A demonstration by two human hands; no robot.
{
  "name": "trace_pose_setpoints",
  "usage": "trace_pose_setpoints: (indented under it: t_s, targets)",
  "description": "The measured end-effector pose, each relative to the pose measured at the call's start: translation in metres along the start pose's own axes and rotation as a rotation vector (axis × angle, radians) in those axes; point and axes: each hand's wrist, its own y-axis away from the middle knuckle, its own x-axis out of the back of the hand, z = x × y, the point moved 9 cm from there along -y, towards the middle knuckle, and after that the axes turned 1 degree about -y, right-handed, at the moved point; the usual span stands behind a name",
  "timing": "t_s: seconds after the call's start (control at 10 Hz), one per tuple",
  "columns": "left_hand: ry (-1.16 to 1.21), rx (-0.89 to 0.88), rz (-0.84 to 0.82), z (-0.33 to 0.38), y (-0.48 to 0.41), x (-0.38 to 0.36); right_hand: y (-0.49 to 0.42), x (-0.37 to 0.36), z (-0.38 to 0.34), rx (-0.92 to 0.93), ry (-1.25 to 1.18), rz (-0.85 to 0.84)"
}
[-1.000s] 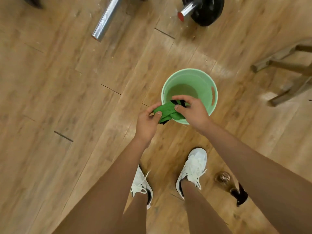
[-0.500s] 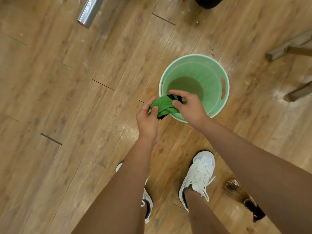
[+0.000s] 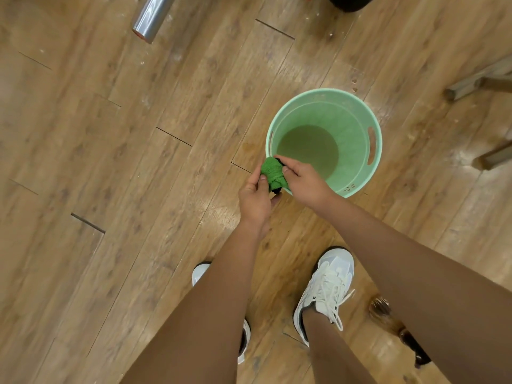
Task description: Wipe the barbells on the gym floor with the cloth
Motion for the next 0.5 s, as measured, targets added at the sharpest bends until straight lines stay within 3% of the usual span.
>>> trace_pose_setpoints:
  t_s: [0.3, 0.4, 0.5]
  targets:
    - [-0.249, -0.085, -0.028, 0.018, 0.011, 0.002, 0.006, 0.009, -0.001, -0.004, 0.130, 0.002]
    - [-0.448, -0.153, 0.018, 0.032, 0.023, 0.006, 0.018, 0.016, -0.011, 0.014, 0.261, 0.038]
    - [-0.682, -0.200, 0.184, 0.051, 0.035, 0.020, 0.028, 0.024, -0.025, 0.026, 0.363, 0.052]
